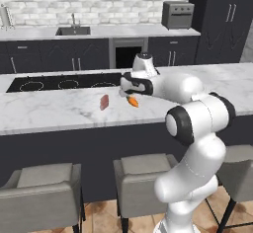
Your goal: Open the fridge, remove the orange, carrot, and steak, and place them on any counter.
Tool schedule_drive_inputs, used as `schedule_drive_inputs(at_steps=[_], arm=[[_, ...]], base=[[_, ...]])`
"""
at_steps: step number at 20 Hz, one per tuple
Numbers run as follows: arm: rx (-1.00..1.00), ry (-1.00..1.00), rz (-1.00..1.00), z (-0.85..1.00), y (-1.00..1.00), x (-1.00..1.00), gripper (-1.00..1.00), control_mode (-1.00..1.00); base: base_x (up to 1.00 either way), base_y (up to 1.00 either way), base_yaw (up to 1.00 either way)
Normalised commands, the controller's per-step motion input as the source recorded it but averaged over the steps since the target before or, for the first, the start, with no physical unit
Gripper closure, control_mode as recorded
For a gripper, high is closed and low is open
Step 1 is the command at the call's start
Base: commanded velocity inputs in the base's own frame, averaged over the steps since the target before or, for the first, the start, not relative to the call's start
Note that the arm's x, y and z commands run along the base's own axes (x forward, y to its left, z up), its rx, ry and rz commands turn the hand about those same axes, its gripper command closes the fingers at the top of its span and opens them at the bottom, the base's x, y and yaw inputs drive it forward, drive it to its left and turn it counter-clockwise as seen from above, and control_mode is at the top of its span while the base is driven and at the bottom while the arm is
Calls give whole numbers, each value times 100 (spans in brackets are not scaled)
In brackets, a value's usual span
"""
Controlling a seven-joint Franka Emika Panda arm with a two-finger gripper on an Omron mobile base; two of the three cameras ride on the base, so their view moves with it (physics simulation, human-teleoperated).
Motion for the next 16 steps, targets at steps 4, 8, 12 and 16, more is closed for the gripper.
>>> schedule_drive_inputs(at_steps=[4,8,12,16], arm=[[5,0,-11,100,-17,-72,-100,-100],[14,-3,-16,100,-32,-97,-100,-100],[14,-4,-13,100,-43,-100,-100,-100],[10,-6,-10,98,-36,-100,-100,-100]], base=[[0,0,0],[0,0,0],[0,0,0],[0,0,0]])
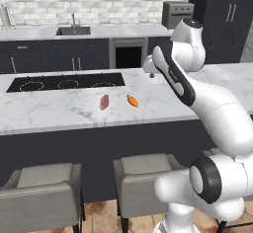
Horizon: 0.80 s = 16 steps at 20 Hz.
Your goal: Open the fridge, remove the orange, carrot, and steak, and place them on any counter.
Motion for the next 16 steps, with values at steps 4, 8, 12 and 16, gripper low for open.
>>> schedule_drive_inputs(at_steps=[4,8,12,16], arm=[[1,-9,-11,71,-28,-100,-100,-100],[0,-13,-13,15,-16,-93,-100,-100],[0,-16,-7,7,-3,-87,-100,-100],[-2,-21,0,6,-1,-89,-100,-100]], base=[[0,0,0],[0,0,0],[0,0,0],[0,0,0]])
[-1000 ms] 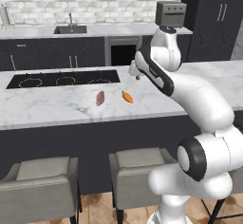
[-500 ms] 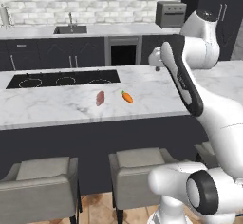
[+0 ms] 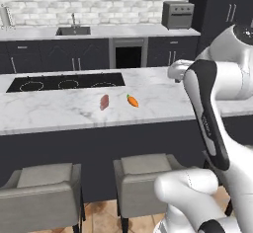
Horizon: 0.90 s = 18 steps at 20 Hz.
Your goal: Open the fridge, remove the orange, carrot, and steak, and place them on any counter.
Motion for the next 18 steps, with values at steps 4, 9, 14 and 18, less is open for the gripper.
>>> schedule_drive_inputs(at_steps=[4,9,14,18], arm=[[-6,-23,0,19,0,-65,-100,-100],[-11,-6,0,26,-7,-62,-100,-100],[-14,0,0,12,-12,-49,-100,-100],[0,3,0,0,-1,-2,-100,-100]], base=[[0,0,0],[0,0,0],[0,0,0],[0,0,0]])
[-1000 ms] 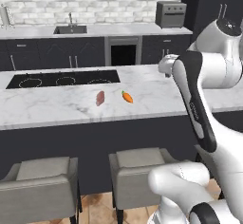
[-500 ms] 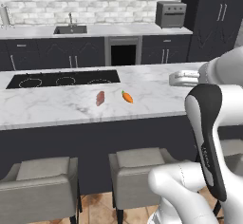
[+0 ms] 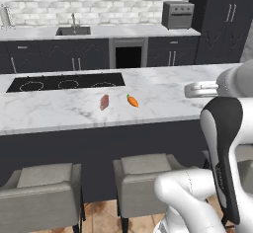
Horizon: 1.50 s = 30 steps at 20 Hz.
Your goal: Open the fridge, remove the orange, carrot, and steak, and place them on any counter.
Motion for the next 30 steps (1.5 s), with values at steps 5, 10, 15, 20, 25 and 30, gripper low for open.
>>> schedule_drive_inputs(at_steps=[5,10,15,20,25,30], arm=[[0,0,0,0,0,0,-100,-100],[0,-2,-1,0,-1,-24,-100,-100],[0,0,0,0,0,0,-100,100],[0,0,0,0,0,0,-100,100],[0,0,0,0,0,0,-100,100],[0,0,0,0,0,0,-100,100]], base=[[0,0,0],[0,0,0],[-65,-9,-49],[-41,2,-80],[-47,0,-83],[-44,0,-86]])
